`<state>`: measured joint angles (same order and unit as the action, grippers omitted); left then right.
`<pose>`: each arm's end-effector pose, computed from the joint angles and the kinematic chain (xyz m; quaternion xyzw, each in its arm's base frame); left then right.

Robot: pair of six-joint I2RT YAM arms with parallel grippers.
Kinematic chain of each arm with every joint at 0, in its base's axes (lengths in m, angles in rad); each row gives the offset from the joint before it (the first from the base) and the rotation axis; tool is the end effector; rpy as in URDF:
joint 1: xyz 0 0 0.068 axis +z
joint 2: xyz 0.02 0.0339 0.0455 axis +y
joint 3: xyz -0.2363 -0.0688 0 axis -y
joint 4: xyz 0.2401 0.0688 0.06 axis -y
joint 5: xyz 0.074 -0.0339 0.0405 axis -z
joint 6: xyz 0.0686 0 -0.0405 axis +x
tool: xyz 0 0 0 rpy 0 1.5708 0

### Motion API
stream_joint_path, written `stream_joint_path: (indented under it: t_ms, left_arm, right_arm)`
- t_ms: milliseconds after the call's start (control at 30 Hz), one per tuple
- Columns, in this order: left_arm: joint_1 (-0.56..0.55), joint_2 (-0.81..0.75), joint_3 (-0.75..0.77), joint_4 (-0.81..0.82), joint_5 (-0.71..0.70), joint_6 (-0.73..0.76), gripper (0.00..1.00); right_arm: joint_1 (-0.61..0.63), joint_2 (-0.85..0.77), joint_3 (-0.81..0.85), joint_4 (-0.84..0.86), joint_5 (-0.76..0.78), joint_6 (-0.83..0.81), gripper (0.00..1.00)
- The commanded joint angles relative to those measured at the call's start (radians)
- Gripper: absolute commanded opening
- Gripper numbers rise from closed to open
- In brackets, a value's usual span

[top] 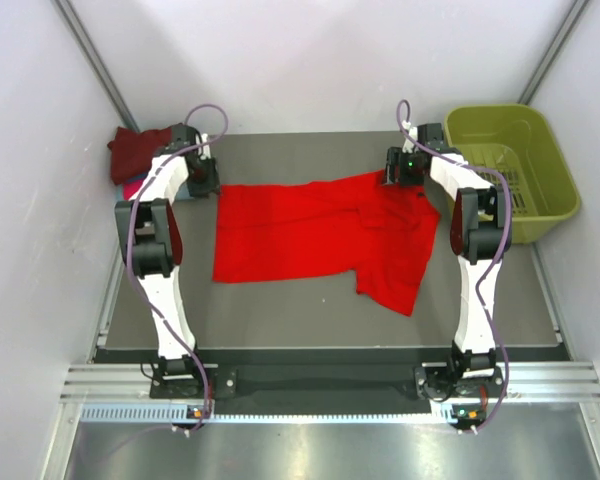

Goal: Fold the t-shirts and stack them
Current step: Fold the tshirt

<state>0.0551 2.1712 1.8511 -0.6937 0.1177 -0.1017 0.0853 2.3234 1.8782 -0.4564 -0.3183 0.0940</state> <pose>0.4751 0.0181 0.1692 -0.0591 0.9581 -0.0629 0.2730 0.5067 0.0649 0.1276 -0.0480 0.9328 0.1781 0.3095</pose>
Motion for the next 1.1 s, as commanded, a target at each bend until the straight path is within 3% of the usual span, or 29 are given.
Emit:
stream_joint_path:
  t_ms: [0,400,500,600,700,1067]
  left_arm:
    - [-0.017,0.024,-0.023,-0.030,0.086,-0.009,0.47]
    - [-0.015,0.105,0.017,-0.023,0.129,-0.041,0.45]
    - [-0.017,0.146,0.049,-0.015,0.125,-0.038,0.35]
    - [-0.017,0.188,0.097,-0.009,0.126,-0.038,0.12]
    - [-0.015,0.219,0.135,0.000,0.135,-0.046,0.00]
    - [-0.015,0.269,0.207,0.022,0.132,-0.055,0.00]
  right_arm:
    - [0.024,-0.055,-0.025,-0.041,-0.010,-0.007,0.64]
    - [0.027,-0.056,-0.037,-0.039,-0.001,-0.013,0.64]
    - [0.033,-0.050,-0.037,-0.041,-0.001,-0.013,0.63]
    - [0.034,-0.045,-0.034,-0.042,0.004,-0.011,0.57]
    - [0.036,-0.039,-0.028,-0.045,0.012,-0.011,0.56]
    - [0.039,-0.003,0.016,-0.050,0.039,-0.013,0.54]
